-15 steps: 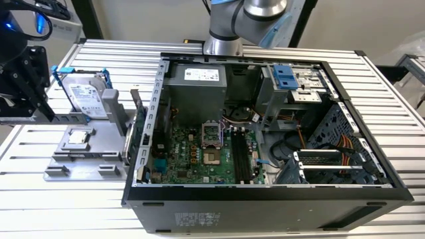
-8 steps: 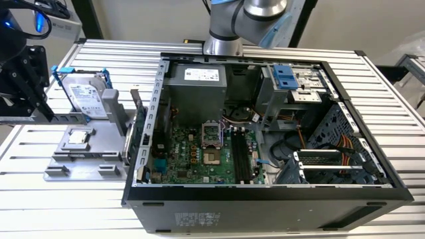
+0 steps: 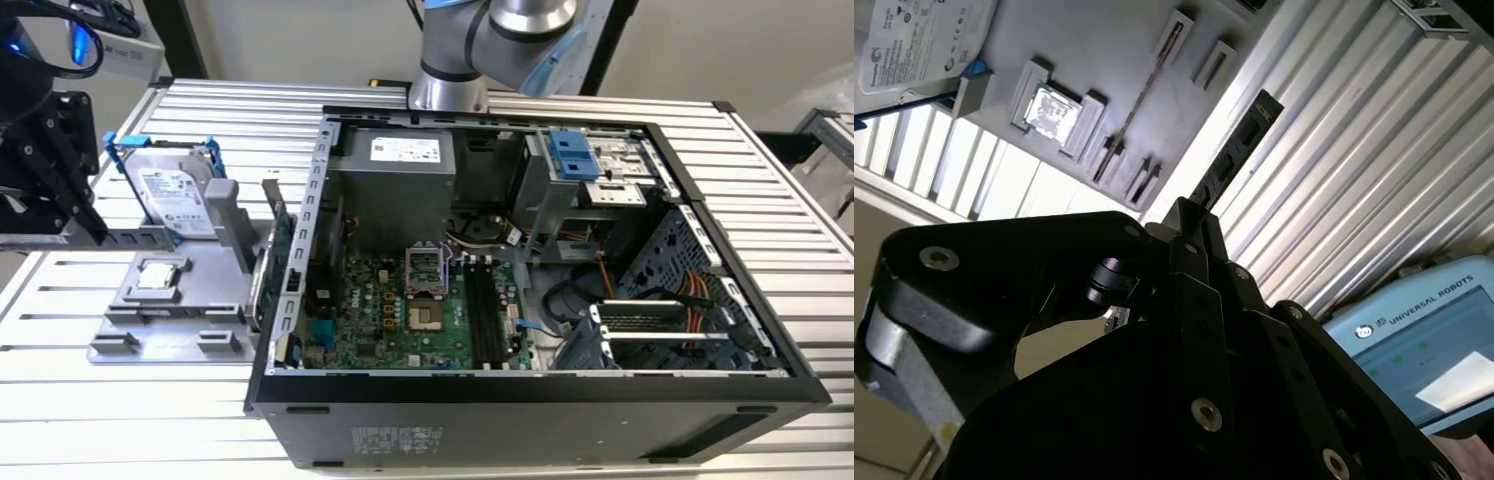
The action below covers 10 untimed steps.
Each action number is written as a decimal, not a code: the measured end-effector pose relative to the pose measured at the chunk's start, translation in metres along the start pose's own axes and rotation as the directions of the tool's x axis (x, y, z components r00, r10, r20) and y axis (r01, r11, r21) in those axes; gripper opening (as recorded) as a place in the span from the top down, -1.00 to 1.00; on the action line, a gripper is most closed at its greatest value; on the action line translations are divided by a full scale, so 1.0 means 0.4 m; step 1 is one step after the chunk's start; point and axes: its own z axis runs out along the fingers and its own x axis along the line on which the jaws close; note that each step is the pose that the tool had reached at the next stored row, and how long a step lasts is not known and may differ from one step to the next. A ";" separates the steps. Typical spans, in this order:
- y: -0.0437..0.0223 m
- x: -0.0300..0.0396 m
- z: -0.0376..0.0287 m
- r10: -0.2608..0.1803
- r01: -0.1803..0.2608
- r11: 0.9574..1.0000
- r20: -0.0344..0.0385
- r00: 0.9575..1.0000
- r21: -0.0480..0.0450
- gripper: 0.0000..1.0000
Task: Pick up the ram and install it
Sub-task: 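Pick up the ram and move it above insertion slot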
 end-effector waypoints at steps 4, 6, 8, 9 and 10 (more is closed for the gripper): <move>0.000 0.000 -0.003 0.000 0.000 1.000 -0.002 1.000 0.000 1.00; 0.000 0.000 -0.003 0.000 0.000 1.000 -0.002 1.000 0.000 1.00; 0.000 0.000 -0.005 0.000 0.000 1.000 -0.002 1.000 0.000 1.00; 0.000 0.000 -0.005 0.000 0.000 1.000 -0.002 1.000 0.000 1.00; 0.000 0.000 -0.006 0.000 0.000 1.000 -0.002 1.000 0.000 1.00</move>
